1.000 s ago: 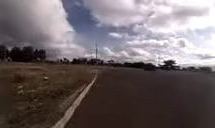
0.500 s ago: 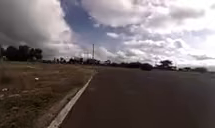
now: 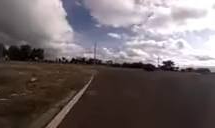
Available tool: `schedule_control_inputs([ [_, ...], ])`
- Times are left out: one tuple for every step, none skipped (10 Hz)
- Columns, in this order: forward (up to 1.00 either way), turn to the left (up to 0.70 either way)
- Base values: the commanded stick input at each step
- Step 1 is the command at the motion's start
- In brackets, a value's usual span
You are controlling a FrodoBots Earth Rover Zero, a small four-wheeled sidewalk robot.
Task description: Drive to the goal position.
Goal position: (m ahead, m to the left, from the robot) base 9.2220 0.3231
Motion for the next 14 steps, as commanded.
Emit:
schedule_control_inputs([
  [0.74, -0.26],
  [0.73, -0.10],
  [0.73, 0.00],
  [0.73, 0.00],
  [0.74, 0.00],
  [0.73, 0.00],
  [0.73, 0.00],
  [0.73, 0.00],
  [0.73, 0.00],
  [0.74, 0.00],
  [0.74, 0.00],
  [0.73, 0.00],
  [0.74, 0.00],
  [0.74, 0.00],
])
